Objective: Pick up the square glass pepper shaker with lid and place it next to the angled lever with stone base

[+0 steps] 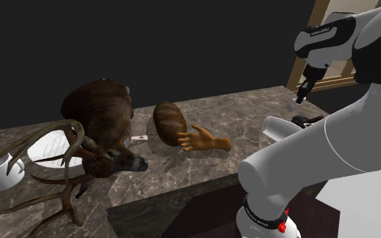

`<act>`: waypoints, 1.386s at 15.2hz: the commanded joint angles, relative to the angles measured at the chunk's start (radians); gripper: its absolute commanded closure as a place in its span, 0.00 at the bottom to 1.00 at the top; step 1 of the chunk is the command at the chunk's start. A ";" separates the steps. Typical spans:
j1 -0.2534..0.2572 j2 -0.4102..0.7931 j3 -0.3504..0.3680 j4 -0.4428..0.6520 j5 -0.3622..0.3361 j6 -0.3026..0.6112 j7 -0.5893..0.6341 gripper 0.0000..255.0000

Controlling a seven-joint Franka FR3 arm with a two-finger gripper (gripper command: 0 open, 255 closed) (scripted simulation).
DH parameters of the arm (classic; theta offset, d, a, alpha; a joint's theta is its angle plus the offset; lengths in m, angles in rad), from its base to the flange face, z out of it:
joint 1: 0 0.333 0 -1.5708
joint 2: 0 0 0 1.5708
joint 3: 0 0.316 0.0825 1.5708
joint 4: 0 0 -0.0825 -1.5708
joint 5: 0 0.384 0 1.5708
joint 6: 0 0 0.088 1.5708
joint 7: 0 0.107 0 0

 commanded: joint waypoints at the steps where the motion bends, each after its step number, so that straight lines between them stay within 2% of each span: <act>1: 0.005 0.011 -0.016 -0.018 -0.001 0.030 -0.003 1.00; 10: 0.030 0.064 -0.088 -0.097 -0.002 0.164 -0.016 1.00; 17: 0.069 0.126 -0.161 -0.148 0.015 0.274 -0.038 1.00; 21: 0.069 0.126 -0.161 -0.148 0.015 0.274 -0.038 1.00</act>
